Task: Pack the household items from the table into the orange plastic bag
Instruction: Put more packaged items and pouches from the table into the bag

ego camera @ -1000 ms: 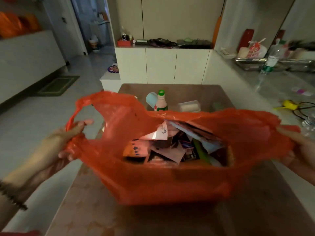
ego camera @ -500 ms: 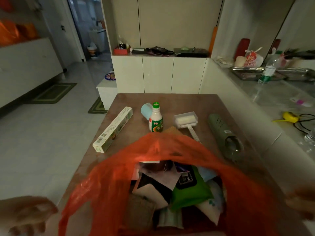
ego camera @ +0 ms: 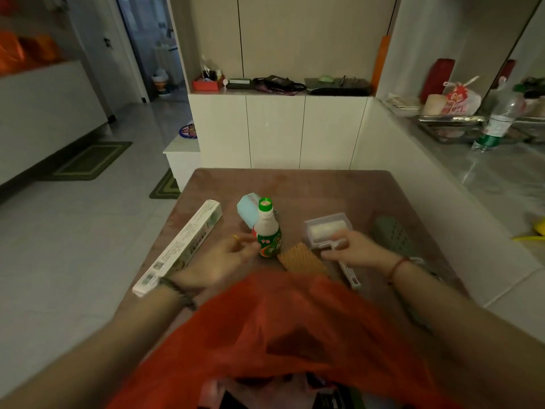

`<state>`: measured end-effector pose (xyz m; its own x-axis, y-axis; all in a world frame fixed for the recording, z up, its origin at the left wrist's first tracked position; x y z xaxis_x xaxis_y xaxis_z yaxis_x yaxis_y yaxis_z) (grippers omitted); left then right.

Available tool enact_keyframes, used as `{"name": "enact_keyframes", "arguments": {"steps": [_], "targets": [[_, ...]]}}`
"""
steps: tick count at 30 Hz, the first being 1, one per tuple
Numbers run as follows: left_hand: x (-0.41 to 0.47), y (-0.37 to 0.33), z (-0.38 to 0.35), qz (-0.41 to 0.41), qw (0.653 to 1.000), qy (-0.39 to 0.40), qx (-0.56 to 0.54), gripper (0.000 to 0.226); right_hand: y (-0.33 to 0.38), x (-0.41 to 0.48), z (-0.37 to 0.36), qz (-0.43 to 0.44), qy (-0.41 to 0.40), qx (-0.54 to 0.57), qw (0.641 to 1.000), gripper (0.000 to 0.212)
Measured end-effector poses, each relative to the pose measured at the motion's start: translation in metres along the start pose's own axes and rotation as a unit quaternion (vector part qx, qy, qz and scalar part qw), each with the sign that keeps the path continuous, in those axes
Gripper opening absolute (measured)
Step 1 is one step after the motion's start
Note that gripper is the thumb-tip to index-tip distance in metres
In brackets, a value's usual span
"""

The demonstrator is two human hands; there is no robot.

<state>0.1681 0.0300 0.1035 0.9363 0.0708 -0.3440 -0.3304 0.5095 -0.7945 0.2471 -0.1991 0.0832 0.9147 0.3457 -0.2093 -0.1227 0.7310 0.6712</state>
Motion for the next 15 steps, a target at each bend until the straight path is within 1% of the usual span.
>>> {"name": "enact_keyframes", "arguments": {"steps": [1, 4, 6, 9, 10, 11, 12, 13, 14, 15], "targets": [[0.018, 0.001, -0.016, 0.009, 1.000, 0.020, 0.021, 0.037, -0.014, 0.023, -0.015, -0.014, 0.012, -0.008, 1.000, 0.046], [0.050, 0.004, -0.046, 0.082, 0.990, 0.075, 0.084, 0.045, -0.050, 0.068, -0.058, -0.049, 0.019, -0.019, 0.998, 0.055], [0.068, 0.021, -0.060, 0.121, 0.984, 0.102, 0.078, 0.048, -0.068, 0.085, -0.079, -0.050, 0.010, -0.031, 0.998, 0.063], [0.075, 0.039, -0.071, 0.154, 0.980, 0.121, 0.047, 0.050, -0.083, 0.096, -0.095, -0.070, 0.009, -0.066, 0.995, 0.083], [0.071, 0.038, -0.071, 0.148, 0.980, 0.125, 0.044, 0.050, -0.086, 0.097, -0.098, -0.082, 0.033, -0.050, 0.995, 0.080], [0.064, 0.037, -0.070, 0.128, 0.982, 0.131, 0.043, 0.049, -0.085, 0.095, -0.100, -0.082, 0.050, -0.015, 0.995, 0.065], [0.056, 0.032, -0.065, 0.119, 0.983, 0.137, 0.040, 0.049, -0.081, 0.091, -0.097, -0.073, 0.048, 0.010, 0.996, 0.039], [0.051, 0.030, -0.056, 0.099, 0.987, 0.125, 0.033, 0.048, -0.068, 0.081, -0.089, -0.050, 0.032, 0.035, 0.998, 0.021], [0.041, 0.028, -0.046, 0.093, 0.989, 0.109, 0.045, 0.049, -0.055, 0.071, -0.078, -0.018, -0.002, 0.065, 0.998, 0.022], [0.025, 0.021, -0.037, 0.076, 0.989, 0.105, 0.071, 0.053, -0.038, 0.059, -0.062, 0.026, -0.058, 0.104, 0.992, 0.020]]}}
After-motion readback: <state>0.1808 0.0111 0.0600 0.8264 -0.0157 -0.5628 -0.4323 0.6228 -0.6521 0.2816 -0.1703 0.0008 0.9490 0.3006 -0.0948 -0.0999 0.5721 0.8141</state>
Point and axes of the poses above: each hand's wrist, its own x-axis towards the middle knuckle, its own z-axis out of the back of the hand, y = z × x, the point moved 6 cm from there along x, towards the middle knuckle, and after that the axes turned 8 degrees about z, right-handed, at the moved point
